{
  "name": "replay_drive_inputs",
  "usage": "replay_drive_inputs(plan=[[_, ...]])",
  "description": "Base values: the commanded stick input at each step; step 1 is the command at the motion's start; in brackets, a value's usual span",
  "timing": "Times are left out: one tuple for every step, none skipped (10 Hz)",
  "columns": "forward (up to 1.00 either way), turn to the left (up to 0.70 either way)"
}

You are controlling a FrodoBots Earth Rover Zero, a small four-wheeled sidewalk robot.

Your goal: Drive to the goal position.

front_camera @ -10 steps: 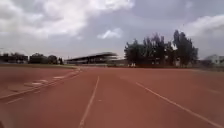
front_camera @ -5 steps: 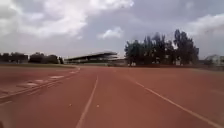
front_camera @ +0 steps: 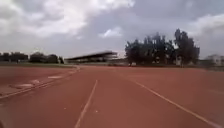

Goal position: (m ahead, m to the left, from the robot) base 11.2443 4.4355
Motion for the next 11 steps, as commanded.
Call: replay_drive_inputs(plan=[[0.45, 0.0], [0.45, 0.0], [0.45, 0.0], [0.45, 0.0], [0.45, 0.0], [0.45, 0.0], [0.45, 0.0], [0.45, 0.0], [0.45, 0.0], [0.45, 0.0], [0.45, 0.0]])
